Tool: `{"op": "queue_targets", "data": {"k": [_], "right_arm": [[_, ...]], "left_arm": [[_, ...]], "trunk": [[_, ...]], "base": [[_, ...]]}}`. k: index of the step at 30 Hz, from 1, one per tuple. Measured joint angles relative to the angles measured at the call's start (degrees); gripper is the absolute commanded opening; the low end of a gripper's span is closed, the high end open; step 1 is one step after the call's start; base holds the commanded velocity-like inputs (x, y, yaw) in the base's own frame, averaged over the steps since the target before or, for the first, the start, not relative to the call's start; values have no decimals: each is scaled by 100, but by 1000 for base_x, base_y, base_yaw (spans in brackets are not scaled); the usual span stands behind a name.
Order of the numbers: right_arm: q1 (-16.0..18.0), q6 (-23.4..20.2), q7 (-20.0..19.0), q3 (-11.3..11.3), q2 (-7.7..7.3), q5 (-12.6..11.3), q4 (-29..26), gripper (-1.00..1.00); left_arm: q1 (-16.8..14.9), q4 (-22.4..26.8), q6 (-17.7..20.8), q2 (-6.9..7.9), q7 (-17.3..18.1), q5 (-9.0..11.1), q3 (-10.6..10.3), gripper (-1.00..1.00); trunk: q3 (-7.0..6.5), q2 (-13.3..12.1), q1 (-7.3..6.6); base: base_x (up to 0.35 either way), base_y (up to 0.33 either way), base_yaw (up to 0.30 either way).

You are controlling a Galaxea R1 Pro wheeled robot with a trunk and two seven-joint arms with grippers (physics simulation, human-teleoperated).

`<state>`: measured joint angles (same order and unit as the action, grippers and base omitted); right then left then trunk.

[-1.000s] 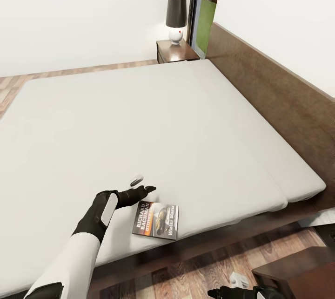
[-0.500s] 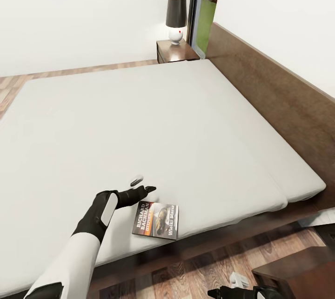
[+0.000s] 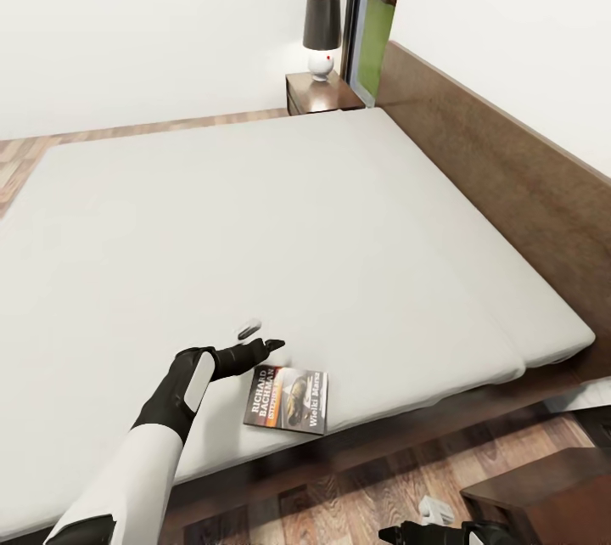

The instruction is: In the bedroom, move the book from the bed onto either nightstand, and place the two sandals side by side next to the bed.

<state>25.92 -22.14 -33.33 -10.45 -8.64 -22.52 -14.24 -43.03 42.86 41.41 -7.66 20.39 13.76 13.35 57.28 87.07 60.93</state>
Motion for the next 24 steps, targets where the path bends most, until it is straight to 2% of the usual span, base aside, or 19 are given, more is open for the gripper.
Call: {"op": "queue_targets", "data": {"k": [24], "right_arm": [[0,-1,0,-1,0,0,0,100]], "left_arm": [[0,8,-6,0,0,36,3,100]], "trunk": [[0,0,-1]], "base": [[-3,47,0]]}}
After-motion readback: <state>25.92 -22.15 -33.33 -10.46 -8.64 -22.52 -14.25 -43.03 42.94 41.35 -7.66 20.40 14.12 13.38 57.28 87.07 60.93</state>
